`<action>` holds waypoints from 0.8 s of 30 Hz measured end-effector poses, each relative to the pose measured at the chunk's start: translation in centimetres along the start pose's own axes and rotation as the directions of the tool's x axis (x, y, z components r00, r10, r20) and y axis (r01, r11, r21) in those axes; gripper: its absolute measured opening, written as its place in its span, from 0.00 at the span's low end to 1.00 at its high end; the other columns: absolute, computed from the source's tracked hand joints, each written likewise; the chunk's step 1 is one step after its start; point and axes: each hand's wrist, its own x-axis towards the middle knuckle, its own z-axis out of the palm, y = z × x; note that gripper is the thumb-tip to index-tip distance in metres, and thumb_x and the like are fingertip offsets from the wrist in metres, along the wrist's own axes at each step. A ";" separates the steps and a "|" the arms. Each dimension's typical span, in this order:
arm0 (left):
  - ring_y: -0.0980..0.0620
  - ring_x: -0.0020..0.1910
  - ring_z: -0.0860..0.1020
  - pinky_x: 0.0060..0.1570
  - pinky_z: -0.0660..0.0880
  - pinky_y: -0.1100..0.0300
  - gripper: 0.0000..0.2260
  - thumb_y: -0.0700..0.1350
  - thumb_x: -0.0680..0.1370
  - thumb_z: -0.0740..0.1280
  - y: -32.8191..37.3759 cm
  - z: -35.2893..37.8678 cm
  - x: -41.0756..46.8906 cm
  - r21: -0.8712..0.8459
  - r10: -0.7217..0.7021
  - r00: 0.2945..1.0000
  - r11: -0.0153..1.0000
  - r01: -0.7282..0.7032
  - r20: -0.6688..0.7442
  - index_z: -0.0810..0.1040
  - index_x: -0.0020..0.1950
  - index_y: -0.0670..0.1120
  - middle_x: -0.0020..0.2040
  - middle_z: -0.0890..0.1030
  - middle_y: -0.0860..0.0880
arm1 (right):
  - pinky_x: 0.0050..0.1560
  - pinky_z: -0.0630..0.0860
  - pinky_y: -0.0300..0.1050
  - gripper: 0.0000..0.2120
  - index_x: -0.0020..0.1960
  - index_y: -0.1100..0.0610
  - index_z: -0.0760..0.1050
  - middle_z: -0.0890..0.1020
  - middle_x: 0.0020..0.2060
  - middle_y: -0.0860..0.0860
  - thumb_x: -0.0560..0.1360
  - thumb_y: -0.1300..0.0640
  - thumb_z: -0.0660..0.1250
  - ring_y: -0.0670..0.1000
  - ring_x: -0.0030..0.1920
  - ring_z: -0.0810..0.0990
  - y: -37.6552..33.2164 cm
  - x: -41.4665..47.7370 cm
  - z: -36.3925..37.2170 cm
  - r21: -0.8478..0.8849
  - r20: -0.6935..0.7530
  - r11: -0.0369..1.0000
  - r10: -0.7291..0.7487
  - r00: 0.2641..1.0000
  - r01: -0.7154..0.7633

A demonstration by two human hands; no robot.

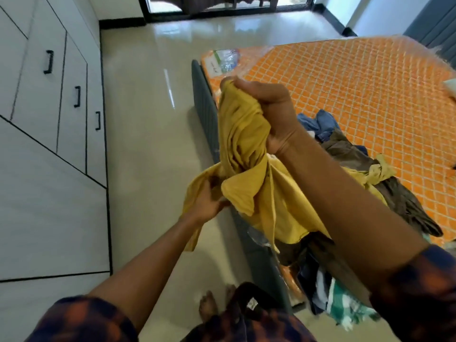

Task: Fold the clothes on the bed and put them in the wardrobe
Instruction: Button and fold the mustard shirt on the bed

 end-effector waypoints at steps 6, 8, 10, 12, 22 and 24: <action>0.49 0.69 0.74 0.68 0.73 0.50 0.38 0.55 0.70 0.77 -0.7 1.0 2.7 0.004 -0.198 0.975 0.980 0.198 0.104 0.65 0.77 0.50 0.72 0.73 0.49 | 0.29 0.78 0.40 0.13 0.42 0.61 0.70 0.78 0.27 0.51 0.70 0.63 0.76 0.48 0.26 0.79 -0.6 5.4 -1.1 -0.146 0.046 0.989 0.019 0.999 -0.012; 0.47 0.64 0.79 0.62 0.78 0.48 0.23 0.45 0.76 0.71 -0.7 0.8 5.7 0.005 -0.234 0.965 0.972 0.237 -0.122 0.74 0.71 0.51 0.65 0.80 0.50 | 0.30 0.77 0.40 0.13 0.40 0.61 0.72 0.77 0.29 0.51 0.69 0.63 0.77 0.48 0.27 0.77 -1.1 8.3 -2.0 -0.221 0.233 0.972 0.126 0.964 -0.074; 0.49 0.58 0.81 0.58 0.79 0.50 0.16 0.46 0.76 0.69 0.0 -1.6 8.6 -0.008 -0.258 0.927 0.964 0.266 -0.272 0.78 0.64 0.52 0.59 0.82 0.53 | 0.30 0.75 0.38 0.14 0.40 0.59 0.70 0.76 0.29 0.49 0.70 0.65 0.77 0.47 0.28 0.76 -2.9 10.5 -3.7 -0.377 0.315 0.924 0.199 0.928 -0.070; 0.46 0.54 0.80 0.56 0.78 0.49 0.10 0.45 0.81 0.64 1.1 -5.5 11.3 -0.095 -0.321 0.819 0.944 0.315 -0.476 0.79 0.61 0.46 0.57 0.82 0.48 | 0.31 0.72 0.34 0.15 0.39 0.57 0.68 0.75 0.29 0.43 0.71 0.70 0.71 0.42 0.27 0.75 -5.8 12.2 -6.7 -0.626 0.224 0.778 0.250 0.942 -0.058; 0.48 0.40 0.81 0.41 0.75 0.54 0.14 0.42 0.83 0.55 11.5 -21.0 23.5 -0.504 -0.335 0.876 0.854 0.127 -0.347 0.78 0.45 0.46 0.41 0.84 0.46 | 0.57 0.78 0.58 0.26 0.65 0.51 0.79 0.81 0.59 0.58 0.67 0.53 0.73 0.63 0.61 0.78 -13.9 19.2 -29.5 -0.743 -0.449 -0.220 -0.536 0.715 -0.632; 0.48 0.42 0.79 0.44 0.74 0.53 0.13 0.42 0.83 0.56 13.9 -21.7 26.4 -0.419 -0.257 0.885 0.904 0.079 -0.389 0.75 0.42 0.48 0.41 0.80 0.45 | 0.61 0.76 0.54 0.32 0.70 0.46 0.74 0.77 0.64 0.55 0.66 0.52 0.75 0.58 0.63 0.76 -12.5 22.3 -28.7 -0.863 -0.403 -0.160 -0.353 0.844 -0.479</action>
